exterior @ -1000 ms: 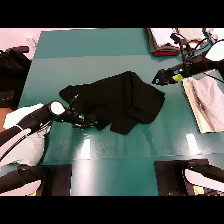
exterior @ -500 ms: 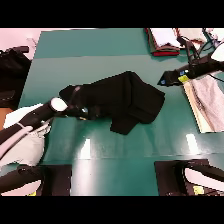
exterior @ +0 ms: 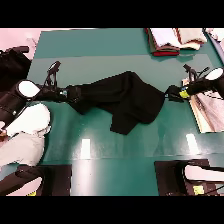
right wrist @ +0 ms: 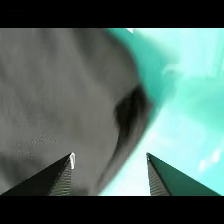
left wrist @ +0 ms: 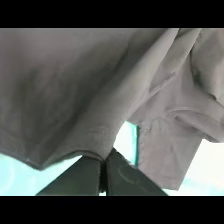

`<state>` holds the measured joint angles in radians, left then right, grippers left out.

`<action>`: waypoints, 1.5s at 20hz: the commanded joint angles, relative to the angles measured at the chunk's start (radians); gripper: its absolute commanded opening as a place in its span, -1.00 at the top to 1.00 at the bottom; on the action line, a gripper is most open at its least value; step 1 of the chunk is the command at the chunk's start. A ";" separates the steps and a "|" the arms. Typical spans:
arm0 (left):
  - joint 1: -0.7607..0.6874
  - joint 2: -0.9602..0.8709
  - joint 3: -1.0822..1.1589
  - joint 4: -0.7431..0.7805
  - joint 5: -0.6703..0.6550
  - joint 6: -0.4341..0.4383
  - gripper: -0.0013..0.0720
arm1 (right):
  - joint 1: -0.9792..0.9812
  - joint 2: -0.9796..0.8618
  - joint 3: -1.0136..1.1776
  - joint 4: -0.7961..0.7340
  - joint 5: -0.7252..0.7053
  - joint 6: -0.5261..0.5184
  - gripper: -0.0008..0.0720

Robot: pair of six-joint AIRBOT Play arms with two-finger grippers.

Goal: Fold the shirts.

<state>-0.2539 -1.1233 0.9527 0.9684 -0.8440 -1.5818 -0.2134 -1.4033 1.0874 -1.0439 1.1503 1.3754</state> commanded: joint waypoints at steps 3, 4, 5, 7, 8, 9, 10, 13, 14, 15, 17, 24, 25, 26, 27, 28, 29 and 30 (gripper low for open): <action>0.009 0.005 0.008 0.021 -0.028 0.000 0.89 | 0.066 -0.146 0.097 0.048 -0.124 -0.015 -0.16; 0.009 0.005 0.008 0.021 -0.029 0.000 0.89 | 0.082 -0.161 0.118 0.047 -0.133 -0.026 0.18; 0.009 0.006 0.008 0.021 -0.030 0.000 0.89 | 0.093 -0.166 0.135 0.047 -0.149 -0.055 0.66; 0.010 0.006 0.021 0.037 -0.031 0.000 0.89 | 0.106 -0.157 0.186 0.047 -0.154 -0.077 0.94; 0.010 0.013 0.046 0.068 -0.032 -0.006 0.89 | 0.106 -0.134 0.216 0.046 -0.146 -0.080 0.94; 0.010 0.037 0.083 0.130 -0.031 -0.032 0.90 | 0.106 -0.098 0.252 0.046 -0.138 -0.095 0.94; 0.010 0.068 0.133 0.209 -0.032 -0.064 0.90 | 0.098 -0.051 0.298 0.044 -0.129 -0.116 0.94; 0.010 0.193 0.377 0.465 -0.083 -0.132 0.90 | 0.061 0.119 0.452 0.046 -0.121 -0.129 0.94; 0.009 0.229 0.470 0.516 -0.105 -0.132 0.89 | 0.047 0.181 0.515 0.046 -0.115 -0.129 0.94; 0.010 0.263 0.573 0.552 -0.124 -0.131 0.90 | 0.034 0.236 0.576 0.046 -0.107 -0.132 0.94; 0.009 0.306 0.774 0.578 -0.155 -0.130 0.89 | 0.008 0.341 0.688 0.046 -0.095 -0.135 0.94; 0.009 0.307 1.194 0.578 -0.218 -0.119 0.90 | -0.156 0.538 0.969 0.047 -0.026 -0.109 0.94; 0.009 0.307 1.194 0.578 -0.207 -0.119 0.90 | -0.186 0.543 0.993 0.047 -0.020 -0.097 0.94; 0.009 0.307 1.191 0.578 -0.201 -0.119 0.90 | -0.217 0.544 1.009 0.050 -0.018 -0.090 0.94; 0.009 0.304 1.181 0.578 -0.198 -0.119 0.90 | -0.236 0.541 1.017 0.050 -0.016 -0.077 0.94; 0.009 0.303 1.164 0.582 -0.195 -0.119 0.90 | -0.249 0.533 1.025 0.050 -0.008 -0.065 0.94; 0.009 0.296 1.138 0.594 -0.199 -0.119 0.90 | -0.256 0.515 1.034 0.050 0.001 -0.056 0.95; 0.009 0.283 1.100 0.599 -0.212 -0.119 0.90 | -0.254 0.487 1.045 0.054 0.015 -0.055 0.95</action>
<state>-0.2451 -0.8246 2.0876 1.5471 -1.0470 -1.7027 -0.4335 -0.8894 2.0903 -0.9901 1.1351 1.2938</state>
